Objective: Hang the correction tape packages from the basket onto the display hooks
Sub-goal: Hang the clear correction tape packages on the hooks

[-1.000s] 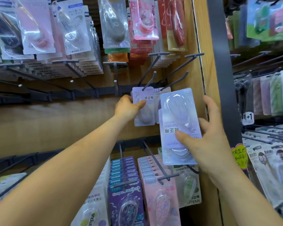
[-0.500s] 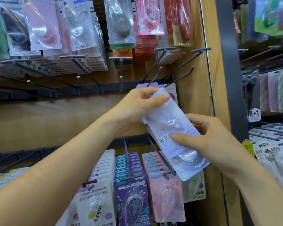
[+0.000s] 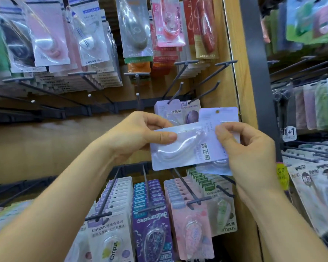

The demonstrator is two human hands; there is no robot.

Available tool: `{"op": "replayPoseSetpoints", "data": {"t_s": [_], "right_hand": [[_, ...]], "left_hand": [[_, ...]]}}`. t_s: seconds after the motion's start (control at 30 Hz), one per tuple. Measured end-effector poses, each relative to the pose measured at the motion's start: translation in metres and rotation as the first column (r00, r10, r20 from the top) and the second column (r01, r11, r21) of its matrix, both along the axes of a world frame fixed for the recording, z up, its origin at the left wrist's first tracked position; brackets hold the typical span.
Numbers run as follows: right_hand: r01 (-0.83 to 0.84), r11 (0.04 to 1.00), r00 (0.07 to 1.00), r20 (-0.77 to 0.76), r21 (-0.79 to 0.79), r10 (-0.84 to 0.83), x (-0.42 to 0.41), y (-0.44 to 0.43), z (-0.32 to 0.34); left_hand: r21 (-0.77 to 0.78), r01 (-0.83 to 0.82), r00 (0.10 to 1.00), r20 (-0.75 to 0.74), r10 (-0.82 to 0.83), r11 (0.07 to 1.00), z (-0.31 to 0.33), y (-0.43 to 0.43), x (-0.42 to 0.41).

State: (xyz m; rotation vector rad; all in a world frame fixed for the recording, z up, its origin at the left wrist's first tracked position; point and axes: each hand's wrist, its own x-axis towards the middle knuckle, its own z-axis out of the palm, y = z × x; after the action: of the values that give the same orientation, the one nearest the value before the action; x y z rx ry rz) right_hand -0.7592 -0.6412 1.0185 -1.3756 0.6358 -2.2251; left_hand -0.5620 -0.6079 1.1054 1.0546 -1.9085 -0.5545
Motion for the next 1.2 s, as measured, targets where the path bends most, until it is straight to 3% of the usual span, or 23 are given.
{"op": "replayPoseSetpoints", "data": {"t_s": [0.13,0.27,0.33,0.4,0.5,0.57,0.67,0.87,1.2], "right_hand": [[-0.035,0.999,0.995,0.092,-0.011,0.036,0.004,-0.007,0.001],[0.036,0.999,0.997,0.071,0.009,-0.037,0.008,-0.003,-0.004],[-0.075,0.997,0.995,0.057,-0.021,0.076,0.015,0.003,-0.007],[-0.214,0.976,0.977,-0.037,-0.041,0.212,0.023,0.009,-0.009],[-0.269,0.961,0.949,-0.190,-0.066,0.253,0.028,0.015,-0.008],[-0.309,0.949,0.929,-0.234,-0.061,0.287,0.024,0.016,-0.007],[-0.366,0.930,0.895,-0.287,-0.033,0.342,0.016,0.016,-0.009],[-0.340,0.939,0.868,-0.402,-0.056,0.290,0.011,0.010,-0.002],[-0.326,0.942,0.852,-0.456,-0.078,0.257,-0.002,0.001,0.017]], "left_hand": [[0.063,-0.019,0.980,-0.195,0.031,0.998,-0.016,-0.005,-0.007],[0.034,-0.034,0.923,-0.383,0.044,0.999,-0.022,-0.001,-0.006],[0.028,0.001,0.866,-0.500,0.013,1.000,-0.030,0.001,-0.014],[0.007,0.048,0.785,-0.619,-0.034,0.999,-0.041,0.001,-0.029],[-0.049,0.054,0.675,-0.734,-0.073,0.997,-0.059,0.002,-0.046],[-0.083,-0.020,0.699,-0.713,-0.046,0.996,-0.067,0.001,-0.046],[-0.127,-0.088,0.816,-0.578,-0.001,0.988,-0.061,0.002,-0.039],[-0.333,-0.175,0.927,-0.374,0.041,0.927,0.010,0.004,-0.041],[-0.463,-0.233,0.956,-0.271,0.114,0.855,0.033,-0.017,-0.055]]}}
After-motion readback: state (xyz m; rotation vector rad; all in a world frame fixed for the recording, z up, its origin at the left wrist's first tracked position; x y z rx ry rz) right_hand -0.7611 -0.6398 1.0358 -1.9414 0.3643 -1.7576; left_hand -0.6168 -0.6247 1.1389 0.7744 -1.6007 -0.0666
